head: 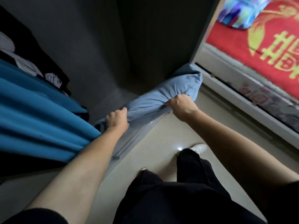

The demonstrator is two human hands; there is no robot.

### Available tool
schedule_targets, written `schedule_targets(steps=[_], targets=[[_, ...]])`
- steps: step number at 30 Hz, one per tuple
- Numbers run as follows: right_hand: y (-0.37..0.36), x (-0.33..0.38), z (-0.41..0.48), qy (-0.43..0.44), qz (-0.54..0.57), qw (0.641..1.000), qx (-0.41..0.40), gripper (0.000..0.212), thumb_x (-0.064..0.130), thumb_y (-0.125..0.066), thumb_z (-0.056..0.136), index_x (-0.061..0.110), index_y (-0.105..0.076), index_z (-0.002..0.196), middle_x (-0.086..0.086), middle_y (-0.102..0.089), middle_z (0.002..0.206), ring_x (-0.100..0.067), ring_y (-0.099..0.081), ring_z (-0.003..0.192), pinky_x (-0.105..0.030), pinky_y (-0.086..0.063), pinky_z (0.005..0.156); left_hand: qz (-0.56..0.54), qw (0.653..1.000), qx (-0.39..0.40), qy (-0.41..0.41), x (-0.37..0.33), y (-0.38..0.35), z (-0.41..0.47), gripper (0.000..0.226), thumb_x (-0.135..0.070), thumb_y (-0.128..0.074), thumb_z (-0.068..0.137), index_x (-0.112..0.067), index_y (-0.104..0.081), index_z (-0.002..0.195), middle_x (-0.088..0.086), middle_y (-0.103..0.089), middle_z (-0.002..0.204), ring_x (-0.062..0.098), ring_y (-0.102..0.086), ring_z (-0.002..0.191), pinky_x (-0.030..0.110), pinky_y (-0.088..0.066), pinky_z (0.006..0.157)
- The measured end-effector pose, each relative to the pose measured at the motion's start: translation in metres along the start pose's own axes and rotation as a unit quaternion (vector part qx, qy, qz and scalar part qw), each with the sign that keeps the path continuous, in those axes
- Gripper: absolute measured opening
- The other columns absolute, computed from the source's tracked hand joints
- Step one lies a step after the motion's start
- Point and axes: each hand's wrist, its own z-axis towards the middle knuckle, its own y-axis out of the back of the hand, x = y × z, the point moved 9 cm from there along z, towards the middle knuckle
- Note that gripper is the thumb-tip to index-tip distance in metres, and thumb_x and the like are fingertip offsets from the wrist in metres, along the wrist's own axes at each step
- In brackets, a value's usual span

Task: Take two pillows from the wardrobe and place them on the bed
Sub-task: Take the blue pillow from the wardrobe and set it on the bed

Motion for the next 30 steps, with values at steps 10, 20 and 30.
schedule_targets(steps=[10, 20, 30], targets=[[0.012, -0.012, -0.055, 0.024, 0.069, 0.997, 0.016, 0.036, 0.001, -0.044, 0.087, 0.017, -0.060, 0.114, -0.014, -0.066, 0.096, -0.037, -0.063, 0.090, -0.047, -0.054, 0.074, 0.025, 0.999, -0.037, 0.002, -0.020, 0.033, -0.056, 0.029, -0.012, -0.063, 0.083, -0.019, -0.052, 0.109, 0.009, -0.066, 0.112, 0.033, -0.062, 0.104, 0.040, -0.049, 0.081], [0.024, -0.071, -0.101, 0.077, 0.092, 0.993, 0.007, 0.030, 0.002, -0.047, 0.090, 0.013, -0.064, 0.113, -0.012, -0.067, 0.096, -0.031, -0.063, 0.084, -0.042, -0.055, 0.074, 0.048, 0.995, -0.076, 0.030, -0.081, 0.059, -0.094, 0.024, -0.011, -0.061, 0.084, -0.021, -0.053, 0.104, 0.008, -0.068, 0.107, 0.032, -0.064, 0.098, 0.038, -0.050, 0.076], [0.023, -0.178, -0.150, 0.013, 0.096, 0.995, -0.001, 0.031, 0.009, -0.052, 0.090, 0.016, -0.065, 0.117, -0.014, -0.069, 0.107, -0.034, -0.065, 0.097, -0.037, -0.048, 0.077, 0.033, 0.993, -0.111, -0.028, -0.194, 0.093, -0.125, 0.025, -0.013, -0.057, 0.085, -0.022, -0.052, 0.107, 0.006, -0.066, 0.108, 0.033, -0.064, 0.100, 0.036, -0.046, 0.078]])
